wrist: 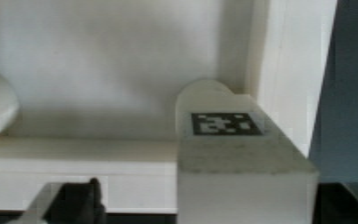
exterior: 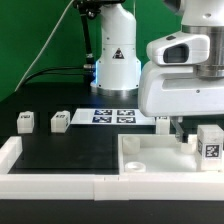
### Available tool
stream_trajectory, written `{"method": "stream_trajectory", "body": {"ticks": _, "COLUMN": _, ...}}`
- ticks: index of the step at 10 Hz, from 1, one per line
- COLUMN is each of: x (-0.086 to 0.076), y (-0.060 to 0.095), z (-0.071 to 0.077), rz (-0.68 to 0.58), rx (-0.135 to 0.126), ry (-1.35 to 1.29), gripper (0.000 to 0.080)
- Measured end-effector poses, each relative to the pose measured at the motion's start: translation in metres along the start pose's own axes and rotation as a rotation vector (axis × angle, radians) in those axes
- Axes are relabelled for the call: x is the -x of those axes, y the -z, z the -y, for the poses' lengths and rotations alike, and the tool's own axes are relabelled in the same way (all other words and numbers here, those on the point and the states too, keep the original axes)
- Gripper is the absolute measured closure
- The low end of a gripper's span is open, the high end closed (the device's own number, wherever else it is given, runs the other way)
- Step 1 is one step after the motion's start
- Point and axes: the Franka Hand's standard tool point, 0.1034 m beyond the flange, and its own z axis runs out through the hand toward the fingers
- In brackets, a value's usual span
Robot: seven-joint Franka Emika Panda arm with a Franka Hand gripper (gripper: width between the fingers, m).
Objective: Assemble one leg
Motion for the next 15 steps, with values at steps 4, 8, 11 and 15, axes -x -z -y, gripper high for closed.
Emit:
{"method": "stream_trajectory", "body": {"ticks": 4, "x": 0.0, "y": 0.0, "z": 0.0001, "rz": 0.0, "rx": -0.001, "ry": -0.113, "gripper": 0.0509}}
{"method": "stream_trajectory", "body": {"ticks": 8, "x": 0.0063, "y": -0.0021, "z": 0.006, "rz": 0.009, "rx": -0.006, "ry": -0.925, "gripper": 0.0509}}
{"method": "stream_trajectory", "body": {"ticks": 11, "x": 0.0062, "y": -0.0022, "z": 0.0063, "rz": 0.004, "rx": -0.001, "ry": -1.289, "gripper": 0.0509}}
{"method": "stream_trajectory", "body": {"ticks": 15, "x": 0.0058, "y": -0.0019, "z": 0.0059, "rz": 0.003, "rx": 0.001, "ry": -1.618, "gripper": 0.0508}}
